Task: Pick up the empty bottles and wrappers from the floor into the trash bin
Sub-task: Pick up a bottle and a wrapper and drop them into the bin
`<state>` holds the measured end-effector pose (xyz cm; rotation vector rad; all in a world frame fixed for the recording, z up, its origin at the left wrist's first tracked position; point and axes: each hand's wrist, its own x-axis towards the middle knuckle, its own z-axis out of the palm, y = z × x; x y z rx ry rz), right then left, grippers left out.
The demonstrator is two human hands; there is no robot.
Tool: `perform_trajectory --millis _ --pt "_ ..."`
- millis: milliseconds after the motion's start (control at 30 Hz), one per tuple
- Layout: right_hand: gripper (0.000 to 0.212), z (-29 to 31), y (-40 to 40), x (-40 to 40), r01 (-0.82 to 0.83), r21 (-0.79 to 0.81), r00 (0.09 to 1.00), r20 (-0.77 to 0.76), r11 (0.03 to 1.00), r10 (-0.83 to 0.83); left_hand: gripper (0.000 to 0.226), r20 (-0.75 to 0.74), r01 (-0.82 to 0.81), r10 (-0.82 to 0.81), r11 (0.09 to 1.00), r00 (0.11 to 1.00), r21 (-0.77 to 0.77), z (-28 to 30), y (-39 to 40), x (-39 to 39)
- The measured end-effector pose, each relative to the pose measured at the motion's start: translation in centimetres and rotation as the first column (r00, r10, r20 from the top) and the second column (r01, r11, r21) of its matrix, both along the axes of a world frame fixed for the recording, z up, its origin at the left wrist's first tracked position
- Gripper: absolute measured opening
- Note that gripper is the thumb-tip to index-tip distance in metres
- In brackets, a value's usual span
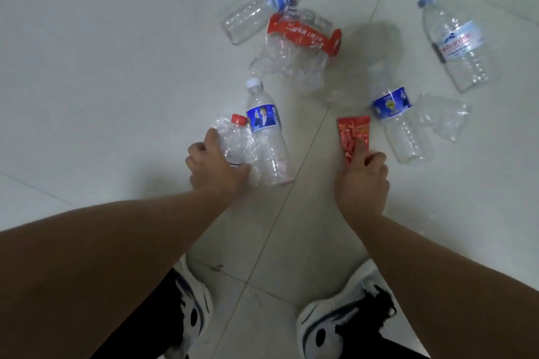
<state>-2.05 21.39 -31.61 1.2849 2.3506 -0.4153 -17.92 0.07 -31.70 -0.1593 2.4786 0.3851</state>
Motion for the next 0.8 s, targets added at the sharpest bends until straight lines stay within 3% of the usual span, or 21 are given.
perform_trajectory --millis 100,200,300,633,800 --pt "0.058 -0.5 0.1 -0.5 0.063 -0.011 0.996 -0.067 0.998 -0.064 0.100 0.017 -0.083 0.082 0.995 0.996 0.055 0.2 -0.3 -0.9" --pt "0.043 2.4 -0.3 -0.8 0.291 -0.144 0.934 -0.172 0.946 -0.313 0.103 0.020 -0.094 0.093 0.995 0.995 0.046 3.0 -0.9 -1.7" --pt "0.033 7.4 -0.4 -0.4 0.358 -0.215 0.912 -0.128 0.909 -0.389 0.102 0.023 -0.058 0.057 0.997 0.998 0.047 7.9 -1.3 -2.3" --pt "0.056 28.7 -0.1 0.7 0.347 -0.395 0.915 -0.055 0.850 -0.399 0.108 0.026 -0.092 0.091 0.994 0.996 0.064 29.9 -1.9 -3.4" --pt "0.053 36.2 -0.5 -0.8 0.330 -0.444 0.920 -0.049 0.833 -0.390 0.105 0.066 -0.131 0.126 0.988 0.990 0.078 37.8 -2.5 -4.5"
